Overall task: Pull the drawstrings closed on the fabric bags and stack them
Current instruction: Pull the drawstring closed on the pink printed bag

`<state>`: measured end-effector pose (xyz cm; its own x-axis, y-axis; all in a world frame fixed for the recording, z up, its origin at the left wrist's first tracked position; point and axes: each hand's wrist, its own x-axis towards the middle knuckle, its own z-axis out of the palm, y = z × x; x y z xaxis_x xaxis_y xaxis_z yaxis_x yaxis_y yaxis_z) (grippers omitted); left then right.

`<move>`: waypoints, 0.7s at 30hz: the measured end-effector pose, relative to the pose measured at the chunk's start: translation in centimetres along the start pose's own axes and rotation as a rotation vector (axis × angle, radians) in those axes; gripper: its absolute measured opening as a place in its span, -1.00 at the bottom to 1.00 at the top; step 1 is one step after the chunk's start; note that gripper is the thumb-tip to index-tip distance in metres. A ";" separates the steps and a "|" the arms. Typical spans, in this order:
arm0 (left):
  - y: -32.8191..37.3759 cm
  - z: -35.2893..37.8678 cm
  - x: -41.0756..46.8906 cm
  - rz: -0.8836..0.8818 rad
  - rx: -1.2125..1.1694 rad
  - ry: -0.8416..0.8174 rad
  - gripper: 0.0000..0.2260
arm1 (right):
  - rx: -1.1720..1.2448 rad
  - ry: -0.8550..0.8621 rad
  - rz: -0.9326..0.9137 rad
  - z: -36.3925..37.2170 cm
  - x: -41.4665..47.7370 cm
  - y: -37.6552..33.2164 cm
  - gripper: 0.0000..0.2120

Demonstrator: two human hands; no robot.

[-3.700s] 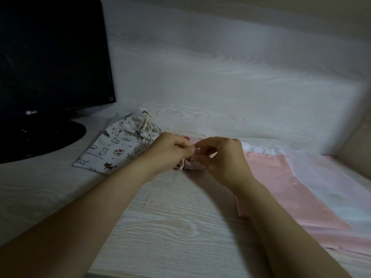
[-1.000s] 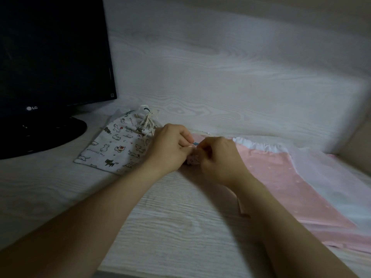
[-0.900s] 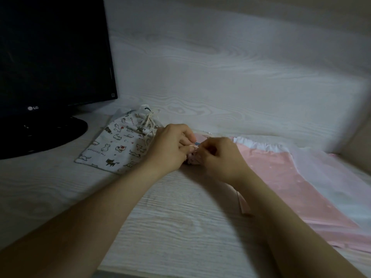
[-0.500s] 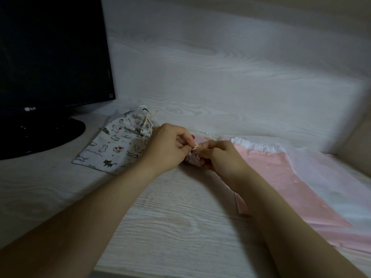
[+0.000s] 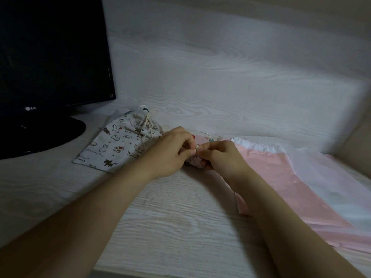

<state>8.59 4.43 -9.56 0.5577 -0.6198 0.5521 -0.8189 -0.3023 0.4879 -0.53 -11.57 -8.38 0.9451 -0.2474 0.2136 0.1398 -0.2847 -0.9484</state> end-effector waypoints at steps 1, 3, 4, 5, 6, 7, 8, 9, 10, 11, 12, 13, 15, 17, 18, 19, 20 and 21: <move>0.0 0.1 -0.1 0.020 0.073 -0.032 -0.97 | -0.020 -0.002 -0.007 0.1 0.0 0.0 -0.78; 0.1 0.3 -0.3 0.026 0.238 -0.095 -0.92 | -0.059 -0.010 -0.014 0.2 0.1 0.2 -0.77; 0.2 0.3 -0.4 0.016 0.301 -0.104 -0.90 | -0.077 -0.012 -0.020 0.3 0.2 0.3 -0.76; 0.3 0.3 -0.4 0.011 0.347 -0.090 -0.88 | -0.095 -0.011 -0.026 0.5 0.2 0.4 -0.75; 0.4 0.2 -0.4 0.019 0.374 -0.057 -0.87 | -0.112 -0.007 -0.031 0.5 0.3 0.4 -0.74; 0.5 0.1 -0.4 0.031 0.384 -0.020 -0.87 | -0.122 -0.001 -0.036 0.6 0.3 0.5 -0.73; 0.5 0.0 -0.3 0.043 0.387 0.014 -0.87 | -0.125 0.005 -0.041 0.5 0.2 0.4 -0.73; 0.6 -0.1 -0.3 0.055 0.391 0.044 -0.87 | -0.123 0.010 -0.047 0.5 0.2 0.4 -0.73; 0.7 -0.1 -0.2 0.069 0.397 0.071 -0.87 | -0.120 0.014 -0.053 0.4 0.2 0.3 -0.74; 0.7 -0.1 -0.2 0.086 0.399 0.097 -0.87 | -0.120 0.016 -0.061 0.3 0.2 0.3 -0.76; 0.7 -0.1 -0.2 0.099 0.390 0.122 -0.87 | -0.122 0.016 -0.069 0.2 0.3 0.3 -0.77; 0.8 -0.1 -0.1 0.107 0.364 0.144 -0.86 | -0.121 0.018 -0.077 0.2 0.3 0.4 -0.77; 0.8 -0.1 -0.1 0.096 0.263 0.180 -0.84 | -0.108 0.030 -0.083 0.1 0.3 0.4 -0.77; 0.8 0.1 0.1 0.053 0.093 0.214 -0.89 | -0.097 0.050 -0.084 0.0 0.3 0.3 -0.79; 0.8 0.2 0.1 0.022 0.016 0.223 -0.93 | -0.095 0.060 -0.082 0.0 0.3 0.3 -0.80; 0.9 0.2 0.1 -0.012 -0.041 0.225 -0.95 | -0.096 0.068 -0.080 0.0 0.3 0.3 -0.80; 1.0 0.3 0.1 -0.052 -0.076 0.217 -0.94 | -0.097 0.068 -0.081 0.1 0.2 0.2 -0.81; 1.2 0.4 0.2 -0.094 -0.095 0.190 -0.91 | -0.097 0.060 -0.086 0.1 0.2 0.2 -0.80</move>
<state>7.67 3.69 -9.13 0.6538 -0.4422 0.6140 -0.7506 -0.2768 0.5999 -0.32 -11.54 -8.54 0.9110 -0.2727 0.3095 0.1875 -0.3946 -0.8995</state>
